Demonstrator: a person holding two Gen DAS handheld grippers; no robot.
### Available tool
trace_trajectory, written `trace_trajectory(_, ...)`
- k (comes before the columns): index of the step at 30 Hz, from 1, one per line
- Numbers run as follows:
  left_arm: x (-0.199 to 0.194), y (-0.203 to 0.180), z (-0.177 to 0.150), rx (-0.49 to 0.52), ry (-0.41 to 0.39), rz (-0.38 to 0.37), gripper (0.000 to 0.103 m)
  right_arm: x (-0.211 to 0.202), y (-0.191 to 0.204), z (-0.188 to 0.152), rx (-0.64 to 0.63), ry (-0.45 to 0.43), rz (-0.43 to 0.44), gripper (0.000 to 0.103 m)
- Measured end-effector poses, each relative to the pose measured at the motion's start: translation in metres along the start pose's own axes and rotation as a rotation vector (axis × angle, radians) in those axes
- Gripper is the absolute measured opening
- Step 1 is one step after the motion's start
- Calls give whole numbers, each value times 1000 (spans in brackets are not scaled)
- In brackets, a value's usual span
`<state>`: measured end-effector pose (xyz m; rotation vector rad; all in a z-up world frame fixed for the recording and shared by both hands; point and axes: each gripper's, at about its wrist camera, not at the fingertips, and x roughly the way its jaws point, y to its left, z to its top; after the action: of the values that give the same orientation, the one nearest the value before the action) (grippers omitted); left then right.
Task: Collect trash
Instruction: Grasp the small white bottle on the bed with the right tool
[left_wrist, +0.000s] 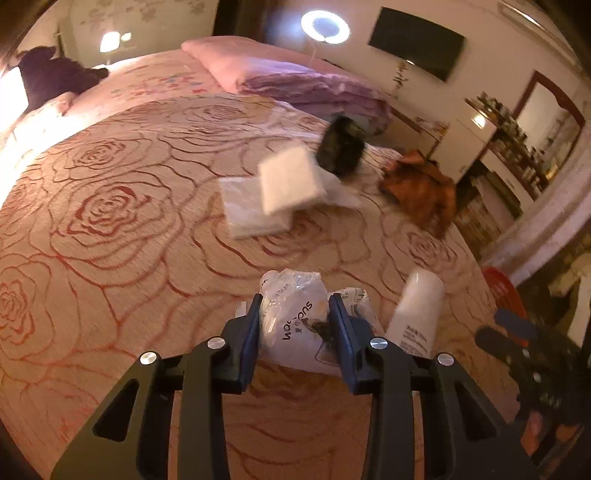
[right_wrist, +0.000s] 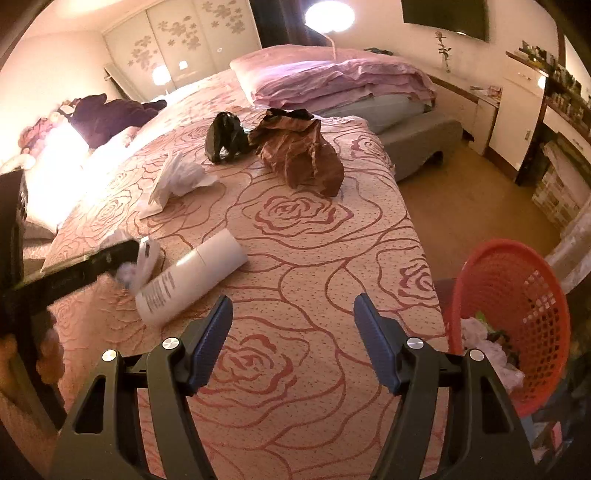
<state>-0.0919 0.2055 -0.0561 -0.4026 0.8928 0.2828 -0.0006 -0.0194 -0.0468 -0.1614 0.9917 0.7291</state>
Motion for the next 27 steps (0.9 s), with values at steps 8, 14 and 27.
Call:
trace_trajectory(8, -3, -32, -23, 74, 32, -72, 33, -3, -4, 2, 32, -4, 15, 66)
trace_trajectory(14, -14, -17, -18, 49, -9, -16, 33, -1, 7, 11, 7, -14, 31, 66)
trace_trajectory(27, -26, 21, -15, -28, -40, 47, 33, 39, 58, 23, -105, 25, 39, 64)
